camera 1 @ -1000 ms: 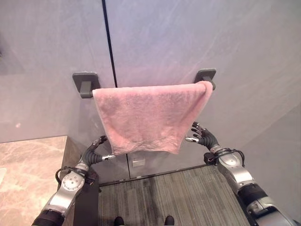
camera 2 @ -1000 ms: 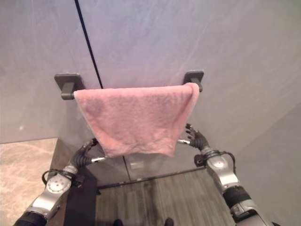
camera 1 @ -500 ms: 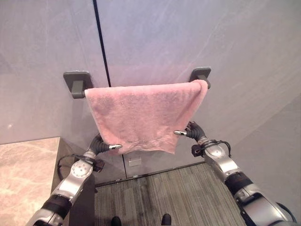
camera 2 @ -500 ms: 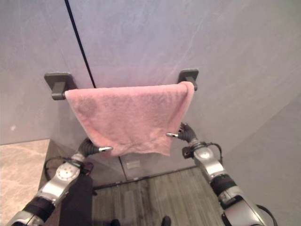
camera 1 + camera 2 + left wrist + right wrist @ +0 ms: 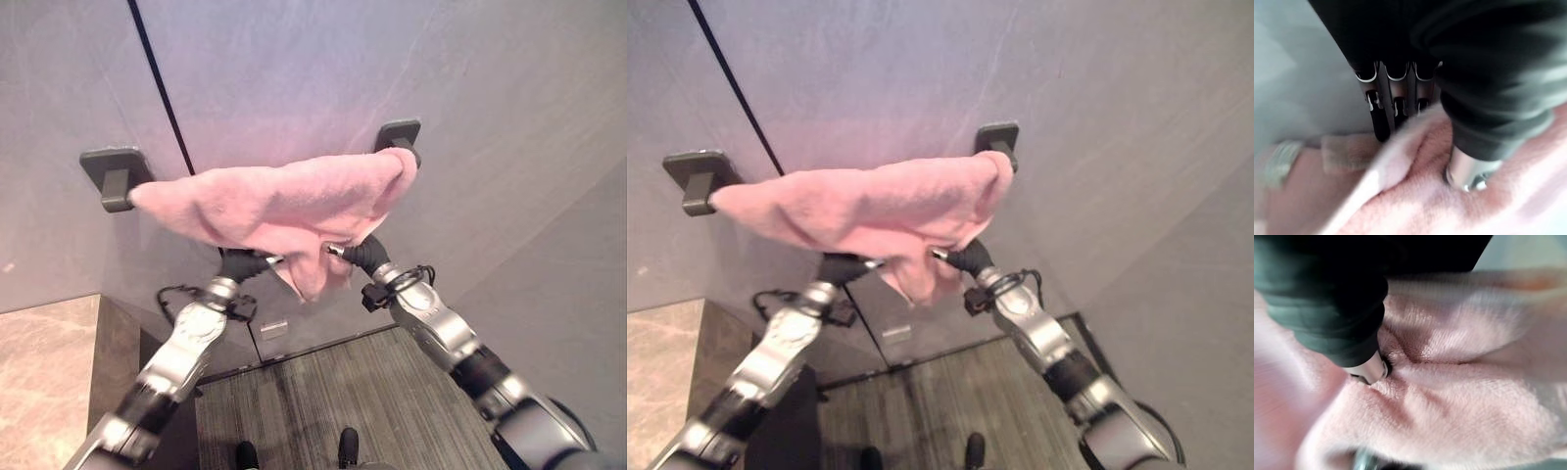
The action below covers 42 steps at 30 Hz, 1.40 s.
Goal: Put brush and paste in cup on sink, flatten towel.
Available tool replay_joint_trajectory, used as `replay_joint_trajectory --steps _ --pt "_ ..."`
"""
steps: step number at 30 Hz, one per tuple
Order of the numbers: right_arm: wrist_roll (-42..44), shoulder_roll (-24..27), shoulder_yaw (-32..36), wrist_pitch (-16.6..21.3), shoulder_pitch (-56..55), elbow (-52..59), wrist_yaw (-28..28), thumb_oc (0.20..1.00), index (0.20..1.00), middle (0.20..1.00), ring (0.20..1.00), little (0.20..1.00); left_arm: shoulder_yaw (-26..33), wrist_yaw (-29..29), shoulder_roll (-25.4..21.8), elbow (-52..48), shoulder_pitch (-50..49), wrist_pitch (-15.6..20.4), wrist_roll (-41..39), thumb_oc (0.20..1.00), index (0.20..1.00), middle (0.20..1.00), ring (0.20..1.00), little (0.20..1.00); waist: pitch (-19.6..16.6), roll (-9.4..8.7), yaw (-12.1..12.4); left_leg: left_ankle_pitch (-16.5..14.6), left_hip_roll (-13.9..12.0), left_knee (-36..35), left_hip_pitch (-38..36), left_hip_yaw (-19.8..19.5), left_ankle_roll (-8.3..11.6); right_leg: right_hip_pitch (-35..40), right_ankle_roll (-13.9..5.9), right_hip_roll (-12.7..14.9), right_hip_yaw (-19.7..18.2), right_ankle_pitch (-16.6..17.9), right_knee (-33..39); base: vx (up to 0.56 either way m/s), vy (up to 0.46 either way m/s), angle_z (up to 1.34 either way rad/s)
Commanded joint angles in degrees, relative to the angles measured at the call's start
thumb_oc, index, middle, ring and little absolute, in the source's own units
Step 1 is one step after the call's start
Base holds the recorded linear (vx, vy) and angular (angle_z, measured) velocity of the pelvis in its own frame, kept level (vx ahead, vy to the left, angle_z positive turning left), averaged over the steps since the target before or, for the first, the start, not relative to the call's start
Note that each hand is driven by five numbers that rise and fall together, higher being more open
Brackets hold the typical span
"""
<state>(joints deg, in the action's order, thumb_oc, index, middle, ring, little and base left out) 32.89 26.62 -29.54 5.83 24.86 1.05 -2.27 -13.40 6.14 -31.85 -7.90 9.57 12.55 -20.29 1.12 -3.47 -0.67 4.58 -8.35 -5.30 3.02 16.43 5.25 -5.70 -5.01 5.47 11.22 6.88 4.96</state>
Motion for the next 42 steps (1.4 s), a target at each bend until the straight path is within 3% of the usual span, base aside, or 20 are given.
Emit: replay_joint_trajectory --steps 1,4,7,11,12,13,14,16,19,21,24,29,30,31,32,33,34,36,37,42 --pt "3.41 -0.29 5.55 4.63 0.94 2.96 -3.77 0.2 0.2 0.2 0.2 0.2 3.31 -0.76 -4.02 -0.53 1.57 3.5 -1.16 0.2 0.2 0.2 0.2 0.2 -0.35 -1.67 1.22 0.03 -1.06 0.3 -0.84 -1.45 1.56 4.68 -7.01 6.25 1.27 0.93 -0.3 0.07 0.003 0.07" --pt "4.29 1.14 8.01 5.41 -3.15 9.4 -4.65 0.2 0.2 0.2 0.2 0.2 7.82 -1.2 -4.28 -6.46 -3.33 4.04 -2.52 0.2 0.2 0.2 0.2 0.2 -0.61 -2.15 1.8 -0.14 -1.15 0.3 -1.12 -1.57 1.63 5.24 -7.15 6.33 1.93 0.73 -0.2 0.05 -0.006 0.01" --pt "4.07 0.51 9.03 5.59 -5.82 10.33 -4.21 0.2 0.2 0.2 0.2 0.2 8.54 -1.43 -1.17 -6.39 -7.1 4.12 -7.28 0.2 0.2 0.2 0.2 0.2 -0.66 -2.58 2.16 -0.16 -1.25 0.3 -1.24 -1.62 1.71 5.59 -7.13 6.33 2.37 0.53 -0.09 0.01 -0.001 0.01" --pt "0.59 -1.21 6.18 2.88 -5.68 2.03 -3.23 0.2 0.2 0.2 0.2 0.2 2.16 -2.72 0.67 4.06 -7.69 0.63 -9.0 0.2 0.2 0.2 0.2 0.2 -0.48 -2.74 2.43 0.07 -1.31 0.3 -1.15 -1.81 1.66 5.61 -6.88 6.32 2.65 0.84 -0.24 -0.01 -0.003 0.0" --pt "-0.07 -3.19 2.82 -0.14 -4.31 -8.69 -1.7 0.2 0.2 0.2 0.2 0.2 -2.62 -2.89 -0.31 10.93 -4.67 -2.14 -4.71 0.2 0.2 0.2 0.2 0.2 -0.22 -2.81 2.74 0.27 -1.39 0.3 -1.11 -2.07 1.64 5.81 -6.66 6.18 2.97 0.82 -0.26 -0.03 -0.007 0.02" --pt "-0.06 -3.2 2.83 -0.13 -4.3 -8.71 -1.7 0.2 0.2 0.2 0.2 0.2 -2.62 -2.89 -0.31 10.95 -4.65 -2.13 -4.71 0.2 0.2 0.2 0.2 0.2 -0.2 -2.81 2.74 0.27 -1.39 0.3 -1.12 -2.07 1.64 5.83 -6.66 6.18 2.98 0.82 -0.26 -0.04 -0.014 0.03" --pt "-14.38 0.16 5.33 -1.68 -2.11 -7.87 2.24 0.2 0.2 0.2 0.2 0.2 -2.11 -1.78 -2.48 7.68 -2.54 -2.54 1.11 0.2 0.2 0.2 0.2 0.2 -0.09 -2.78 2.95 0.09 -1.59 0.3 -1.07 -2.26 1.67 5.98 -6.68 5.98 3.16 0.43 -0.42 -0.02 -0.004 0.06" --pt "-5.83 -0.34 8.99 0.7 -6.89 -4.73 0.47 0.2 0.2 0.2 0.2 0.2 -2.39 -3.49 -1.92 2.73 -3.29 -1.85 -0.95 0.2 0.2 0.2 0.2 0.2 0.08 -2.78 2.64 0.32 -1.61 0.3 -0.8 -2.47 1.6 5.68 -6.71 6.0 3.25 0.59 -0.55 -0.02 0.0 0.17" --pt "-12.45 0.41 8.48 -1.51 -7.96 -10.27 1.96 0.2 0.2 0.2 0.2 0.2 -5.13 -5.06 -1.71 7.51 -4.09 -4.03 0.42 0.2 0.2 0.2 0.2 0.2 -0.3 -2.85 2.34 0.5 -1.68 0.3 -0.72 -2.74 1.7 5.82 -6.77 6.12 3.67 0.71 -0.6 -0.03 -0.001 0.09" --pt "-11.17 -0.75 8.73 -1.47 -7.14 -12.09 3.44 0.2 0.2 0.2 0.2 0.2 -4.71 -2.63 -1.2 10.62 -3.32 -4.31 3.77 0.2 0.2 0.2 0.2 0.2 -0.08 -2.66 2.56 0.5 -1.86 0.3 -0.78 -2.79 1.67 5.96 -6.52 6.05 3.82 0.18 -0.62 -0.05 0.001 -0.01" --pt "-8.28 -2.81 9.59 -1.19 -8.61 -12.72 2.94 0.2 0.2 0.2 0.2 0.2 -4.4 -3.44 -0.16 13.02 -5.36 -4.65 2.85 0.241 0.241 0.241 0.241 0.241 -0.21 -2.33 2.44 0.66 -1.95 0.3 -0.91 -2.55 1.65 5.97 -6.43 6.13 3.64 -0.02 -0.61 -0.03 0.005 0.0" --pt "-4.83 -5.75 9.51 -1.06 -9.11 -16.19 3.13 0.2 0.2 0.2 0.2 0.2 -4.86 -4.05 1.46 15.68 -7.24 -5.38 4.36 0.244 0.244 0.244 0.244 0.244 -0.6 -1.64 2.61 0.7 -1.84 0.3 -0.98 -2.33 1.58 5.93 -6.39 6.34 3.62 0.07 -0.22 -0.03 0.008 0.0" --pt "-4.61 -6.0 9.46 -1.06 -8.88 -17.05 3.25 0.2 0.2 0.2 0.2 0.2 -5.12 -4.07 1.53 16.2 -7.19 -5.38 4.58 0.294 0.294 0.294 0.294 0.294 -0.62 -1.55 2.69 0.77 -1.83 0.3 -0.89 -2.4 1.59 5.91 -6.37 6.39 3.63 0.07 -0.19 -0.04 0.002 0.01" --pt "-4.27 -6.52 9.28 -1.13 -8.47 -18.18 3.54 0.2 0.2 0.2 0.2 0.2 -5.58 -4.09 1.71 17.28 -7.1 -5.45 5.09 0.495 0.495 0.495 0.495 0.495 -0.68 -1.44 2.77 0.9 -1.83 0.3 -0.76 -2.45 1.63 5.9 -6.38 6.46 3.59 0.15 -0.13 -0.06 0.005 0.02" --pt "-3.99 -6.95 8.93 -1.22 -8.09 -19.19 3.68 0.41 0.41 0.41 0.41 0.41 -6.07 -4.19 2.02 17.9 -6.97 -5.65 5.15 0.856 0.856 0.856 0.856 0.856 -0.72 -1.3 2.88 0.99 -1.84 0.3 -0.64 -2.48 1.66 5.92 -6.36 6.54 3.66 0.19 -0.05 -0.06 0.003 0.01" --pt "-3.98 -7.17 8.61 -1.36 -7.71 -20.28 3.98 0.551 0.551 0.551 0.551 0.551 -6.5 -4.36 2.18 18.47 -6.88 -5.78 5.48 1.0 1.0 1.0 1.0 1.0 -0.84 -1.18 2.9 1.05 -1.87 0.3 -0.56 -2.5 1.69 5.9 -6.37 6.62 3.74 0.29 0.0 -0.06 0.006 -0.01" --pt "-3.9 -7.49 8.41 -1.53 -7.41 -21.02 4.2 0.551 0.551 0.551 0.551 0.551 -6.85 -4.37 2.33 19.16 -6.81 -5.83 5.9 1.0 1.0 1.0 1.0 1.0 -0.99 -1.08 2.92 1.08 -1.9 0.3 -0.53 -2.51 1.72 5.96 -6.36 6.67 3.71 0.32 0.04 -0.06 0.005 -0.02" --pt "-3.94 -7.7 8.09 -1.67 -7.04 -21.75 4.21 0.674 0.674 0.674 0.674 0.674 -7.29 -4.25 2.55 19.8 -6.55 -5.97 6.66 1.0 1.0 1.0 1.0 1.0 -1.09 -0.97 2.99 1.11 -1.93 0.3 -0.52 -2.6 1.72 6.08 -6.32 6.7 3.73 0.31 0.04 -0.04 0.004 0.0" --pt "-4.38 -7.94 7.88 -2.01 -6.64 -23.33 4.42 1.0 1.0 1.0 1.0 1.0 -8.05 -4.44 2.62 21.09 -6.28 -6.18 7.55 1.0 1.0 1.0 1.0 1.0 -1.37 -0.79 2.97 1.1 -1.9 0.3 -0.65 -2.79 1.73 6.24 -6.3 6.75 3.74 0.23 0.04 -0.04 -0.001 0.01" --pt "-8.94 -7.35 7.41 -2.76 -5.71 -26.61 5.6 1.0 1.0 1.0 1.0 1.0 -7.86 -2.85 3.75 26.56 -5.81 -6.51 11.17 1.0 1.0 1.0 1.0 1.0 -1.77 -0.36 2.63 1.26 -2.01 0.3 -1.14 -2.63 1.85 6.42 -6.22 6.89 3.4 0.35 0.04 -0.05 0.003 0.0"
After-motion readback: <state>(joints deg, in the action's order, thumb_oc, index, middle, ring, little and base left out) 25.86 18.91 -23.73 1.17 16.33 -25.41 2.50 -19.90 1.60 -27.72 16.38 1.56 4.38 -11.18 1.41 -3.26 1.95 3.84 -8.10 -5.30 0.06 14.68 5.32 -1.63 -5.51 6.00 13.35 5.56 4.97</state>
